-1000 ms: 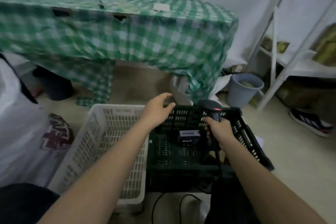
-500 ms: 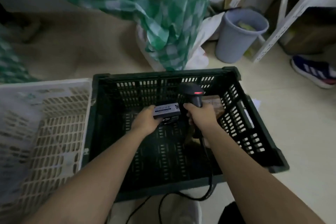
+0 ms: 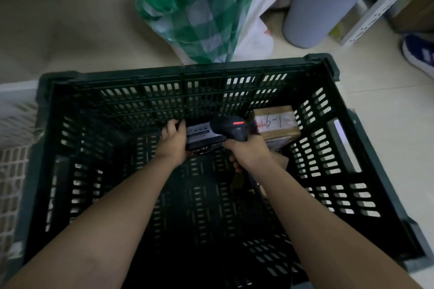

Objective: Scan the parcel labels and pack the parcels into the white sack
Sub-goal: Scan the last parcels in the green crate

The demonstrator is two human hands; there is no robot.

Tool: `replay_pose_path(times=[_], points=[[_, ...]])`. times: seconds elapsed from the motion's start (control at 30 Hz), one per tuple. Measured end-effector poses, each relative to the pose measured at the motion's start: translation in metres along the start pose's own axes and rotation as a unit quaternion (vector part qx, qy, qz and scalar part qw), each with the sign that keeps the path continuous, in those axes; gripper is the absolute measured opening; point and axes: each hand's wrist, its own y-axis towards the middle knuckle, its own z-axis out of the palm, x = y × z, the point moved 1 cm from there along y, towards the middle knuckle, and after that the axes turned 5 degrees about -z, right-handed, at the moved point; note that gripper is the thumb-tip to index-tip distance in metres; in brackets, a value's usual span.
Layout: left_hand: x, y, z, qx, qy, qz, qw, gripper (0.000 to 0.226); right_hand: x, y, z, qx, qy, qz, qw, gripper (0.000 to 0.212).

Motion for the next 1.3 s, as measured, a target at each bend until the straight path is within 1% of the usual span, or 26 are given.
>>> replay_pose_path(times=[0.1, 0.17, 0.27, 0.37, 0.5, 0.63, 0.73, 0.83, 0.93, 1.03, 1.13, 1.23, 1.3], points=[[-0.002, -0.011, -0.005, 0.022, 0.028, -0.034, 0.999, 0.095, -0.001, -0.007, 0.000, 0.017, -0.020, -0.002, 1.000, 0.019], [-0.001, -0.024, -0.013, 0.032, 0.028, -0.052, 0.998, 0.091, 0.004, -0.017, -0.003, 0.027, -0.024, -0.003, 0.999, 0.020], [0.004, -0.052, -0.033, 0.026, 0.009, -0.048, 0.998, 0.093, 0.011, -0.037, -0.014, 0.030, -0.032, -0.016, 0.999, 0.018], [0.010, -0.089, -0.062, -0.002, -0.013, -0.018, 1.000, 0.098, 0.022, -0.064, -0.023, 0.018, -0.005, -0.029, 0.999, 0.016], [0.015, -0.155, -0.109, -0.056, -0.039, 0.038, 0.997, 0.097, 0.045, -0.116, -0.026, -0.025, 0.088, -0.058, 0.994, 0.015], [0.036, -0.229, -0.147, -0.128, -0.081, 0.070, 0.986, 0.096, 0.068, -0.178, -0.013, -0.074, 0.185, -0.112, 0.974, 0.018], [0.063, -0.282, -0.163, -0.173, -0.112, 0.077, 0.975, 0.097, 0.076, -0.228, 0.004, -0.072, 0.219, -0.140, 0.963, 0.029], [0.091, -0.330, -0.168, -0.209, -0.106, 0.074, 0.969, 0.097, 0.071, -0.276, 0.025, -0.034, 0.238, -0.146, 0.960, 0.031], [0.117, -0.369, -0.163, -0.214, -0.096, 0.086, 0.968, 0.094, 0.058, -0.311, 0.050, -0.019, 0.230, -0.140, 0.963, 0.030], [0.145, -0.396, -0.152, -0.221, -0.085, 0.120, 0.964, 0.083, 0.042, -0.330, 0.080, -0.019, 0.241, -0.122, 0.963, 0.044], [0.171, -0.413, -0.136, -0.227, -0.071, 0.126, 0.963, 0.076, 0.029, -0.343, 0.108, -0.011, 0.266, -0.088, 0.960, 0.049], [0.194, -0.421, -0.120, -0.218, -0.119, 0.140, 0.958, 0.076, 0.021, -0.350, 0.127, 0.009, 0.266, -0.073, 0.961, 0.053], [0.203, -0.424, -0.112, -0.211, -0.187, 0.138, 0.949, 0.072, 0.017, -0.350, 0.133, 0.021, 0.264, -0.074, 0.962, 0.065]])
